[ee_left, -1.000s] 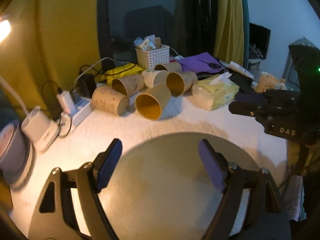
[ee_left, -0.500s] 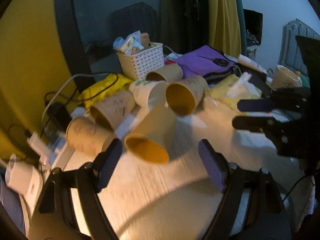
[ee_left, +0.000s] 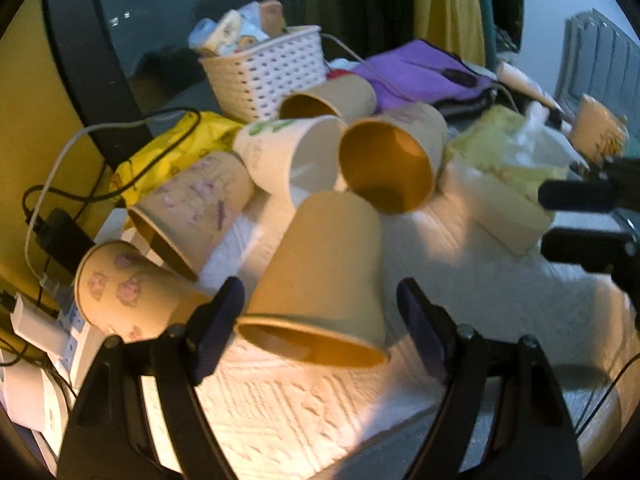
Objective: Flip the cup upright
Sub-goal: 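Close the left gripper on the rim of a tan paper cup, then carry the sideways cup with the left gripper toward the right gripper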
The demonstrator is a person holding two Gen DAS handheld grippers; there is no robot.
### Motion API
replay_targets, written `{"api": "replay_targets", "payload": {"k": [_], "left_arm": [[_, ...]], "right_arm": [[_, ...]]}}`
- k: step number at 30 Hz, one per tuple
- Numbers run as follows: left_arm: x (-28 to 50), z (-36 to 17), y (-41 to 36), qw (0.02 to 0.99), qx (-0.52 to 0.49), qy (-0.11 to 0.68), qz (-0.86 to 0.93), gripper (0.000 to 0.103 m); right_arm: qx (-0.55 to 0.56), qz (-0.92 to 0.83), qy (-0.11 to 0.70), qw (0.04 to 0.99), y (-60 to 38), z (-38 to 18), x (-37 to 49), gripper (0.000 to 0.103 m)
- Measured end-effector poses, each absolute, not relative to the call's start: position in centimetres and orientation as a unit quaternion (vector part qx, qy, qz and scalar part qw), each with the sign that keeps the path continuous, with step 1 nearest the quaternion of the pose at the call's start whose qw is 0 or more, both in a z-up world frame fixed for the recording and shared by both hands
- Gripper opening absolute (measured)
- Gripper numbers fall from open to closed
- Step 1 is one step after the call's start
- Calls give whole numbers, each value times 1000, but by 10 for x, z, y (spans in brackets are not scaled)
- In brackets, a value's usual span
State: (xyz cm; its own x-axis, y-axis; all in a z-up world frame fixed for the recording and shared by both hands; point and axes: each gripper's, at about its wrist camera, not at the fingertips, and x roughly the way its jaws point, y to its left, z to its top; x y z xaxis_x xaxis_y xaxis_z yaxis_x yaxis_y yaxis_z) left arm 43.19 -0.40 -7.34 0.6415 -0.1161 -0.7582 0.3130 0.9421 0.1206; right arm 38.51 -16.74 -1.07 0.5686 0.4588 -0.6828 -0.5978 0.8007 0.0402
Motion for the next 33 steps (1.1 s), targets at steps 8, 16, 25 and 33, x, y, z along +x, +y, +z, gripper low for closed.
{"api": "replay_targets", "payload": {"k": [8, 16, 25, 33], "left_arm": [[419, -68, -14, 894, 118, 409, -139, 69], [356, -38, -20, 897, 87, 394, -182, 69], [257, -12, -27, 893, 54, 383, -232, 69], [177, -24, -23, 891, 27, 383, -242, 69]], "right_arm": [[-100, 299, 353, 881, -176, 0, 363, 33], [-90, 288, 346, 888, -194, 15, 328, 33], [-84, 286, 338, 893, -207, 30, 267, 33], [-72, 280, 350, 891, -215, 12, 222, 33]]}}
